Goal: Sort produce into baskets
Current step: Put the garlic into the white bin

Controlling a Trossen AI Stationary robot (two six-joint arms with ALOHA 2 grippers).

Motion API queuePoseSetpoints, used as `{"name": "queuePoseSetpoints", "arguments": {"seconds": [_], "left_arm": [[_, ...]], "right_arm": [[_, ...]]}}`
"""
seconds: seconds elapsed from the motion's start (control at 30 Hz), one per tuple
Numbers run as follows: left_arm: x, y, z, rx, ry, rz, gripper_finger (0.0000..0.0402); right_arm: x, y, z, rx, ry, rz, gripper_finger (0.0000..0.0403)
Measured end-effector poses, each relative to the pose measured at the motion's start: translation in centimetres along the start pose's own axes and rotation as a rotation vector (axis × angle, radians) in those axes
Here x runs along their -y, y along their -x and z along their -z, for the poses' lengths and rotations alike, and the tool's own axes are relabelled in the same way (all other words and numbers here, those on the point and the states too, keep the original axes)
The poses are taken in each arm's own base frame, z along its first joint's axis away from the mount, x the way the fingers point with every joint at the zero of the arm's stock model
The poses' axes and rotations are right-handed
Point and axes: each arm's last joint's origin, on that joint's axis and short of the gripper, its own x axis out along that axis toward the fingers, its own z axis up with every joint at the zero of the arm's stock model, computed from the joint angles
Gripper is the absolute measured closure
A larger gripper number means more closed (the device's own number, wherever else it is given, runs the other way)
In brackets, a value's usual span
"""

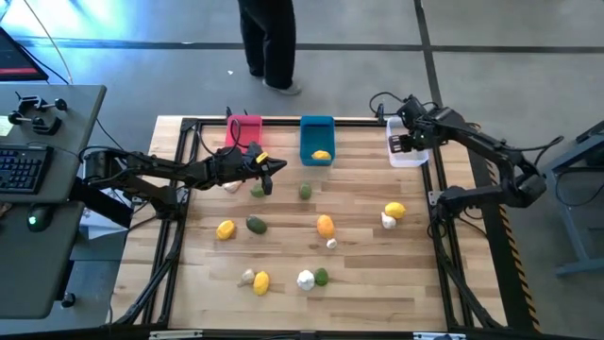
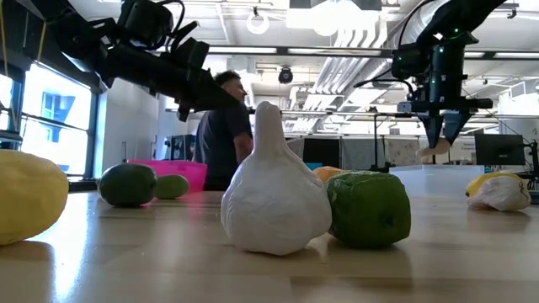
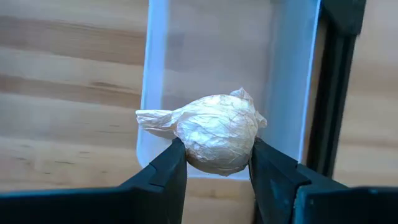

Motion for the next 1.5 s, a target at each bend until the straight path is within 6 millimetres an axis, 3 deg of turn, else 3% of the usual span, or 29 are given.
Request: {"name": "queuePoseSetpoints", "arguments": {"seconds": [0.47, 0.83, 1.17, 1.5], "left_arm": [[0.0, 0.0, 0.0, 0.000, 0.000, 0.000, 0.0401], [0.0, 0.0, 0.0, 0.001, -0.016, 0.000, 0.0401], [0.0, 0.0, 0.0, 0.001, -0.016, 0.000, 0.0401], [0.0, 0.0, 0.0, 0.002, -0.016, 0.000, 0.0401]], "right_arm": [[0.1, -0.2, -0.3, 0.060, -0.463, 0.071, 0.0263], [-2.0, -1.3, -0.8, 0.094, -0.958, 0.001, 0.0263], [-3.0, -2.2, -0.8, 0.106, -1.169, 0.021, 0.0263], [-4.0, -3.4, -1.4, 0.094, -1.191, -0.006, 0.0263]]}}
